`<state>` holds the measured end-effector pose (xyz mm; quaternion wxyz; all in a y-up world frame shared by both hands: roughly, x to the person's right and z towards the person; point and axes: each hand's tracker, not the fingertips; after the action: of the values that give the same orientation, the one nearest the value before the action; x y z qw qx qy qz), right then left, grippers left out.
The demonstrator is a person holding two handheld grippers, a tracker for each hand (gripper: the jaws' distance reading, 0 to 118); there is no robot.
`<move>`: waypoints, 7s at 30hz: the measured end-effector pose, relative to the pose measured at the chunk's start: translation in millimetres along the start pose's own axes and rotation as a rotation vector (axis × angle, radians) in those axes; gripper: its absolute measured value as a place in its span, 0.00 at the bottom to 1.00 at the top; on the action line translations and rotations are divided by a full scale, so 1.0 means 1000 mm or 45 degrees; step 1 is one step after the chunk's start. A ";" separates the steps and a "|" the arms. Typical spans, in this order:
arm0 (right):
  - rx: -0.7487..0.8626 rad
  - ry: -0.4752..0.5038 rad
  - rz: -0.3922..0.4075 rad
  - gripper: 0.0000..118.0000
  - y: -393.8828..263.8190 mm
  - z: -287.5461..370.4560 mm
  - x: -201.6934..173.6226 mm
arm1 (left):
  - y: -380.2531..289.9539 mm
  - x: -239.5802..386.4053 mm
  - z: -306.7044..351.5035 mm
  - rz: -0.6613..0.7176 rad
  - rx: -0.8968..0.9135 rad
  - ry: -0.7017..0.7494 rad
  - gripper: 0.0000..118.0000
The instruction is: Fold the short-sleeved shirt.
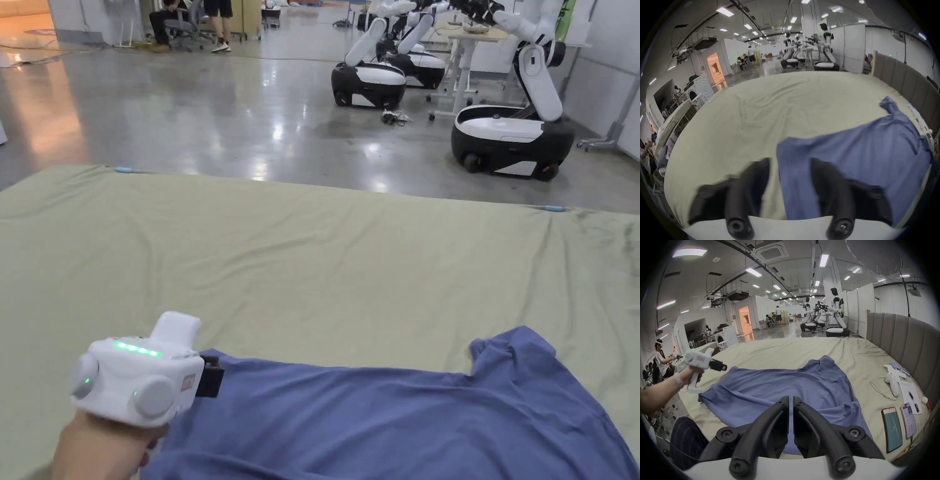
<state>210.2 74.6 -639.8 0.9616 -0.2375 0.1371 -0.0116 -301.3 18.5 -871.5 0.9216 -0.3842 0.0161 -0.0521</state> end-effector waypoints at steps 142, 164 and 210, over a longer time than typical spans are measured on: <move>0.205 0.035 0.014 0.06 -0.005 0.096 -0.030 | -0.089 0.097 0.140 0.338 -0.005 -0.404 0.12; 0.131 0.040 0.082 0.06 0.001 0.078 -0.045 | -0.102 0.079 0.180 0.438 0.109 -0.599 0.13; -0.077 -0.046 0.145 0.06 0.008 0.000 -0.063 | -0.061 0.140 0.169 0.271 -0.046 -0.398 0.08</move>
<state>149.6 87.5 -627.6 0.9554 -0.2585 0.1334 0.0518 -154.9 79.9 -707.9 0.9062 -0.4002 -0.0859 0.1062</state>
